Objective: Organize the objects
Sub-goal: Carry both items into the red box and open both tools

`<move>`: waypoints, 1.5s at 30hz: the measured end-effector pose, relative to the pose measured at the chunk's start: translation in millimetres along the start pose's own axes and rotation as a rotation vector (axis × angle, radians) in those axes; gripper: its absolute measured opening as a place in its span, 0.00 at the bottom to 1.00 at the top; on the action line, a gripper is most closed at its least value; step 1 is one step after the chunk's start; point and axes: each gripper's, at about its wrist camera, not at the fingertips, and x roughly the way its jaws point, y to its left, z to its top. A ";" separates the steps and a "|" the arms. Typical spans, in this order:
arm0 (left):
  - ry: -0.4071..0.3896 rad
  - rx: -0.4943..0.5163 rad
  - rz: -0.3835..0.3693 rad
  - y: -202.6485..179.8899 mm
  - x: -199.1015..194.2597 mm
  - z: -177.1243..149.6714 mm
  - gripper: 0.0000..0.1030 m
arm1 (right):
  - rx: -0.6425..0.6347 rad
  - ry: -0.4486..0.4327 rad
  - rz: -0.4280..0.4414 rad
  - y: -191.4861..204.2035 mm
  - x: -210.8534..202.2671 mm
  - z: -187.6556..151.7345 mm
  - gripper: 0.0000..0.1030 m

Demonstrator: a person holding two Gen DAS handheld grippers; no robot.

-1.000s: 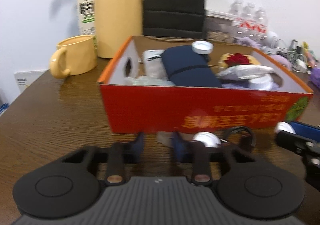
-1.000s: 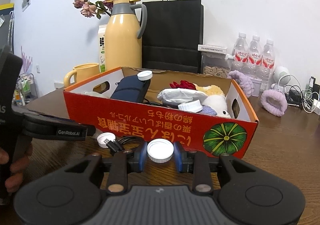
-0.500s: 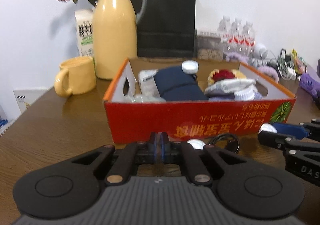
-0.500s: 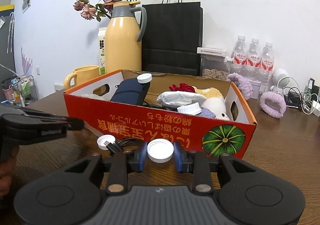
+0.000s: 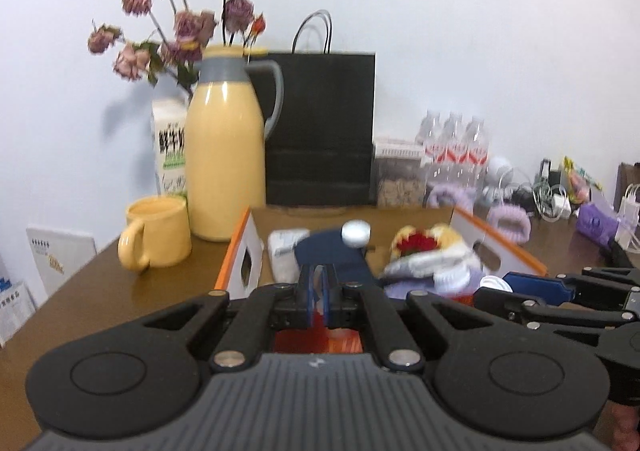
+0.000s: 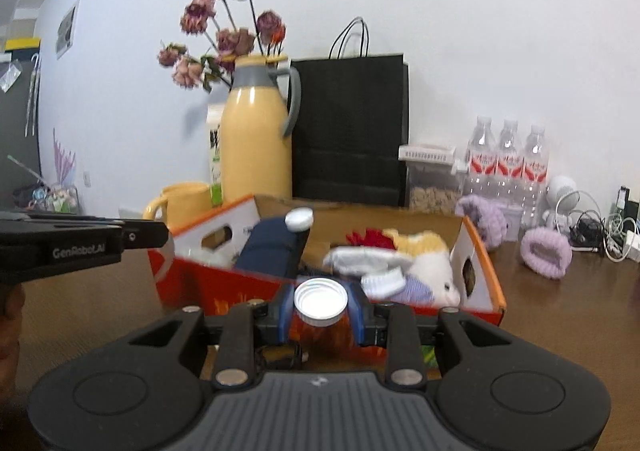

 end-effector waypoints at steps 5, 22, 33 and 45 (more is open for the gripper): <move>-0.044 -0.001 -0.006 -3.8 10.4 24.8 0.05 | -0.001 -0.046 -0.016 -4.0 7.4 25.4 0.27; 0.039 -0.024 0.023 13.9 103.4 46.2 0.05 | 0.041 -0.006 -0.064 -31.2 93.1 63.1 0.27; 0.085 -0.017 0.033 17.5 128.7 35.9 0.59 | 0.059 0.061 -0.078 -45.0 120.1 48.5 0.43; 0.002 0.020 0.053 4.3 114.2 33.3 1.00 | 0.040 0.025 -0.133 -44.0 104.3 45.0 1.00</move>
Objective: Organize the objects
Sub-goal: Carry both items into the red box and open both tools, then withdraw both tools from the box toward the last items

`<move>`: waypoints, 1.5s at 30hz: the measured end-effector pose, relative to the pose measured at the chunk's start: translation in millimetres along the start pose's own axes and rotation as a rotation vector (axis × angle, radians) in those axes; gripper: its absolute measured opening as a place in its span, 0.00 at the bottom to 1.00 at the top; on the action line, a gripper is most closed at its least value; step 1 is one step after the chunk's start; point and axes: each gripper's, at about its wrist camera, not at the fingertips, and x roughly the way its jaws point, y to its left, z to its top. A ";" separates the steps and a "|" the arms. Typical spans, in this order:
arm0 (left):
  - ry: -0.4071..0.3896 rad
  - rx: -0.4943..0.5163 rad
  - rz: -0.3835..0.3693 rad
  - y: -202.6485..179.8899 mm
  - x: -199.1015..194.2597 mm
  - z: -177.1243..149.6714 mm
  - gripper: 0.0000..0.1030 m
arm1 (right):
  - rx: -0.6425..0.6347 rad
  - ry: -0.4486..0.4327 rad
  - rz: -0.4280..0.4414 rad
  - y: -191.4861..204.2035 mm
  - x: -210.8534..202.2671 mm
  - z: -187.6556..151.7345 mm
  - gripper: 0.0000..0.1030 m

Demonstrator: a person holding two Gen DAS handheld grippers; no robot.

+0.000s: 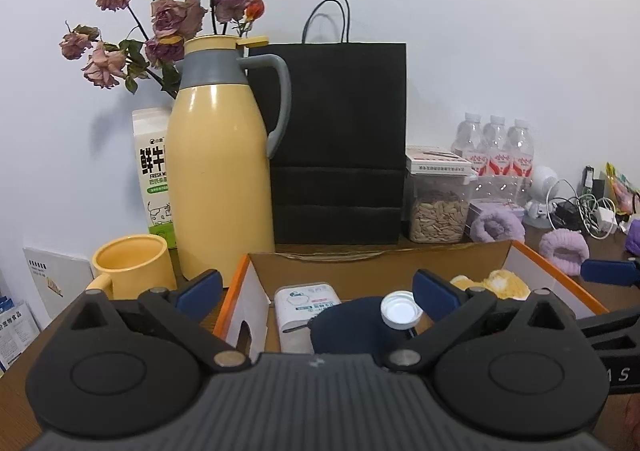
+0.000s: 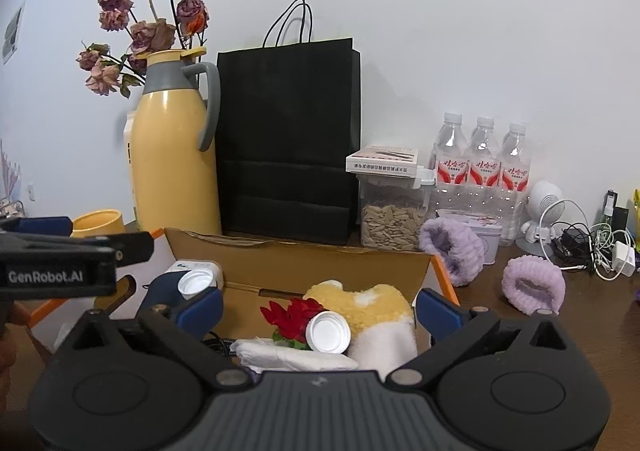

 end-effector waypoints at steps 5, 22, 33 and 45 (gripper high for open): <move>-0.003 0.007 -0.006 -2.4 -7.2 -3.7 1.00 | -0.007 -0.007 -0.001 1.0 -7.2 -1.3 1.00; -0.022 0.010 -0.026 1.1 -50.5 -20.3 1.00 | -0.044 -0.083 -0.012 6.6 -62.2 -14.3 1.00; 0.146 0.028 -0.048 11.6 -63.7 -63.8 1.00 | -0.055 0.029 0.005 8.0 -87.7 -60.9 1.00; 0.312 -0.028 -0.022 30.1 -68.6 -93.6 1.00 | -0.124 0.180 0.077 33.5 -86.8 -86.9 1.00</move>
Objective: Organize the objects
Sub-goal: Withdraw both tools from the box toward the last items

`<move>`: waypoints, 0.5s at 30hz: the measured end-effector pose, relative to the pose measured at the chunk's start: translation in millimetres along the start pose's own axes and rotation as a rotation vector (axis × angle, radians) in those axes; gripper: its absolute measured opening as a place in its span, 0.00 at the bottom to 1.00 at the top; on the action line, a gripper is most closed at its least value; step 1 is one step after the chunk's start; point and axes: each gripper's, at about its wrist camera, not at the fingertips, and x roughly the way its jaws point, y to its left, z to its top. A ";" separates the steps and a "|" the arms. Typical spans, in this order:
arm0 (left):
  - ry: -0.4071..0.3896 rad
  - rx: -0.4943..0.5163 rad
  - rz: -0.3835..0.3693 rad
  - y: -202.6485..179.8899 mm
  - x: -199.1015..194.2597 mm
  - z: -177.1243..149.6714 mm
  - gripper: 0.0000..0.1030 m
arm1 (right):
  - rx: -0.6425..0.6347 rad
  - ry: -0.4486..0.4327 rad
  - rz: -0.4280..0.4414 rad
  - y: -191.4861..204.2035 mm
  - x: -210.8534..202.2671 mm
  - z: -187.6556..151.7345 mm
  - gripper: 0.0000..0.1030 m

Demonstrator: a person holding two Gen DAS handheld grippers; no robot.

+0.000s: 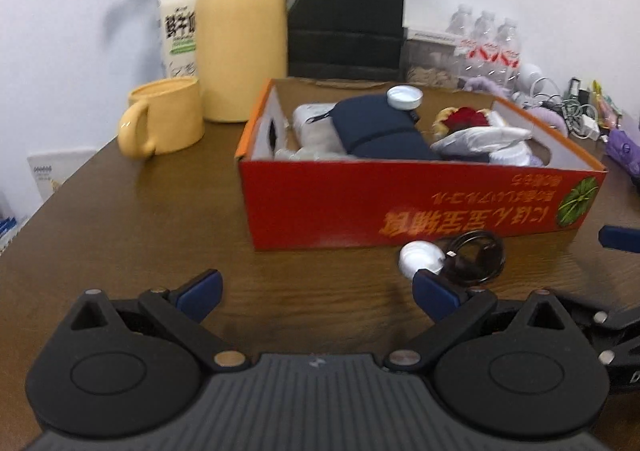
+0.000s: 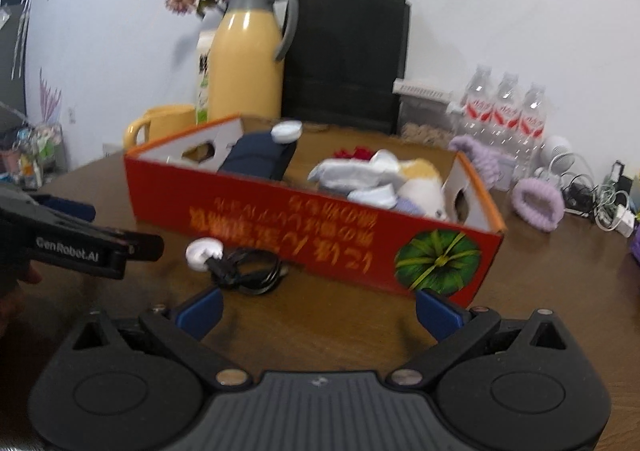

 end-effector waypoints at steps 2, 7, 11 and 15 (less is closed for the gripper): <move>0.013 -0.016 0.011 4.1 1.6 0.0 1.00 | -0.003 0.042 0.009 3.3 6.4 0.0 1.00; 0.061 -0.032 0.039 11.0 8.6 -0.3 1.00 | 0.076 0.147 0.058 4.4 29.1 2.2 1.00; 0.079 -0.025 0.065 15.5 11.8 -2.0 1.00 | 0.091 0.147 0.046 8.7 41.5 7.6 1.00; 0.077 -0.033 0.074 19.4 12.1 -2.1 1.00 | 0.107 0.148 0.028 11.7 52.2 14.7 1.00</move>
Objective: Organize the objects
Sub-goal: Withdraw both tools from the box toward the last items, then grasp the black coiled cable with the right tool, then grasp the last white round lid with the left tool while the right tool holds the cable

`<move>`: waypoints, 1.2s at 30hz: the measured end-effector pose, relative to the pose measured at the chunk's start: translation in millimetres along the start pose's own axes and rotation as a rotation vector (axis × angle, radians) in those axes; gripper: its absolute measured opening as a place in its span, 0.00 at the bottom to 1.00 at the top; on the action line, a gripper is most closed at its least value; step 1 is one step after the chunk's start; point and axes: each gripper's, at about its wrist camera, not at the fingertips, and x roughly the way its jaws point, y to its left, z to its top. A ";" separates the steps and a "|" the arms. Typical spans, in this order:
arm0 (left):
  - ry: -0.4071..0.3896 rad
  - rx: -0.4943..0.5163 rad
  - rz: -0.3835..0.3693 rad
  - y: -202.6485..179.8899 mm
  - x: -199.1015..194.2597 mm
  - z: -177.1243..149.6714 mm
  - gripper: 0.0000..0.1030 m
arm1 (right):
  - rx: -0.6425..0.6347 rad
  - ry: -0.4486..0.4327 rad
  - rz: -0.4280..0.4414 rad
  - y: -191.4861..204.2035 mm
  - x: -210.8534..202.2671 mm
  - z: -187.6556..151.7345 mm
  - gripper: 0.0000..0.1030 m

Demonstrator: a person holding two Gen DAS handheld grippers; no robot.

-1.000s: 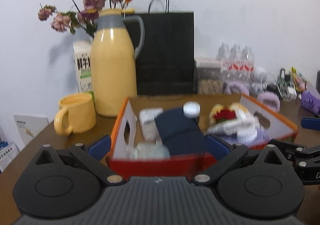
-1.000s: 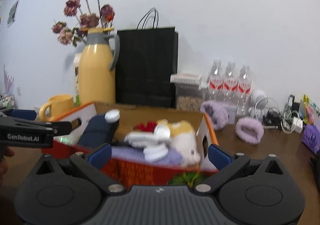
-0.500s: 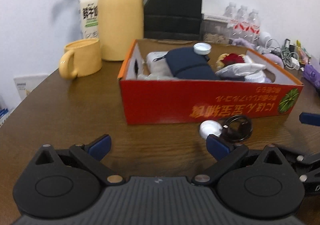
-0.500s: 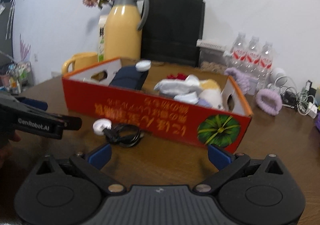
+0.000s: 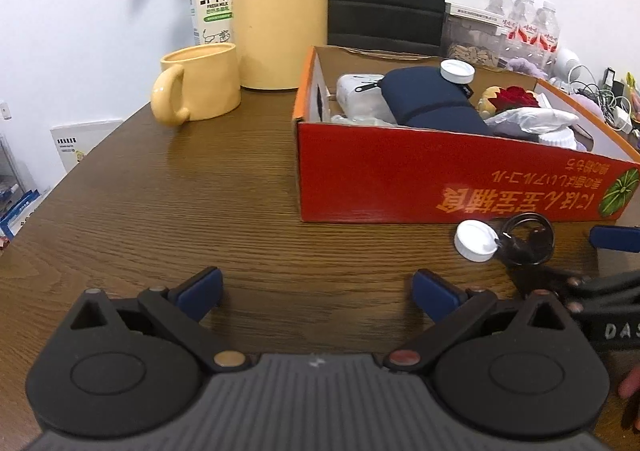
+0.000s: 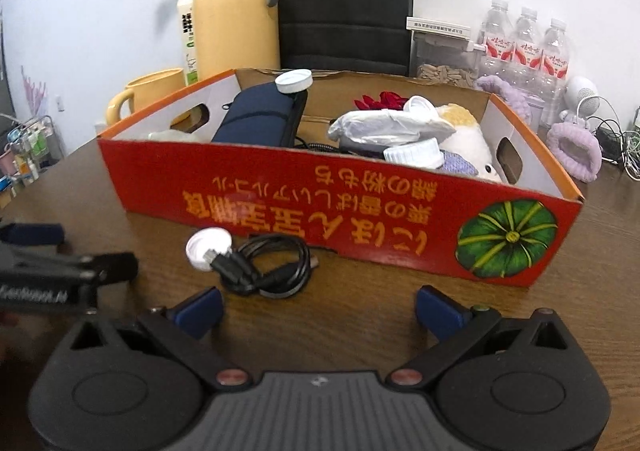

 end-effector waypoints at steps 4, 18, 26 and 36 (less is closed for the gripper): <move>-0.009 -0.014 0.023 0.7 0.8 -0.4 1.00 | -0.002 -0.001 0.007 7.0 7.2 6.5 1.00; -0.015 -0.011 0.027 -0.7 0.9 -0.6 1.00 | -0.032 -0.092 0.086 15.4 -13.7 3.9 0.54; -0.014 -0.009 0.019 -3.1 2.7 0.9 1.00 | -0.038 -0.153 0.063 11.7 -26.1 3.2 0.54; -0.035 0.044 -0.104 -34.5 -2.1 4.6 1.00 | 0.001 -0.213 0.047 -12.3 -43.7 1.9 0.54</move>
